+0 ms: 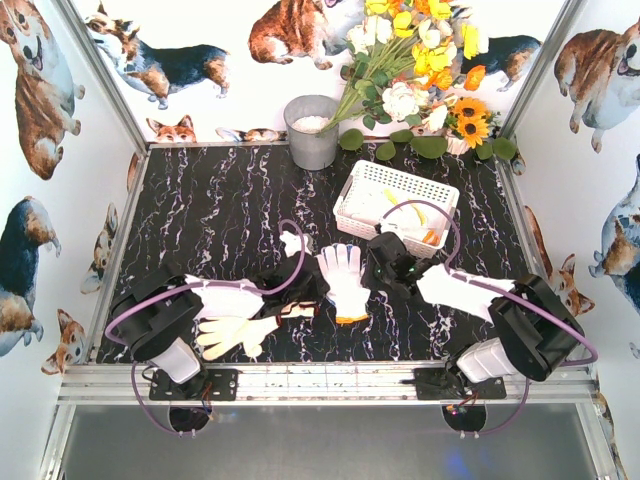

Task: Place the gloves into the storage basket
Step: Adjust the glove at the center of the board.

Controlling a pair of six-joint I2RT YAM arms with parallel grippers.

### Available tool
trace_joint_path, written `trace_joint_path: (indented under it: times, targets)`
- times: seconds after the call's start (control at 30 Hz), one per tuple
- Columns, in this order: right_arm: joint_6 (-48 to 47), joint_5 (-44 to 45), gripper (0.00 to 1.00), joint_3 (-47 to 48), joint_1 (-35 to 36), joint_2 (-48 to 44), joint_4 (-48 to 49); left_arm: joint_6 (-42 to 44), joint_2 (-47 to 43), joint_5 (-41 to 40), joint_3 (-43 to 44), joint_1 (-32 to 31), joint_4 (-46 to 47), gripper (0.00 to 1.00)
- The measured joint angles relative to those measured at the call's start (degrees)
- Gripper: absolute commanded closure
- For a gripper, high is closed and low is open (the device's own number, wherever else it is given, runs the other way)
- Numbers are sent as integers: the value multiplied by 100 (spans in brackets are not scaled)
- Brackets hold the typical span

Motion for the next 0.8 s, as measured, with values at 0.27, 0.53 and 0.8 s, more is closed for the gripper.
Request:
trace_joint_path:
  times: [0.27,0.53,0.8]
  targets:
    - [-160,55,56,116,-2,-647,-450,431,-424,-210,411,9,-769,52]
    - [-50,153,55,118,-2,-1657,-577,612,-879,-223,610,-122,-944,64]
    - [256,129,68,85,-9,-1659,-732,533,-323,170,881,-411,-431,81]
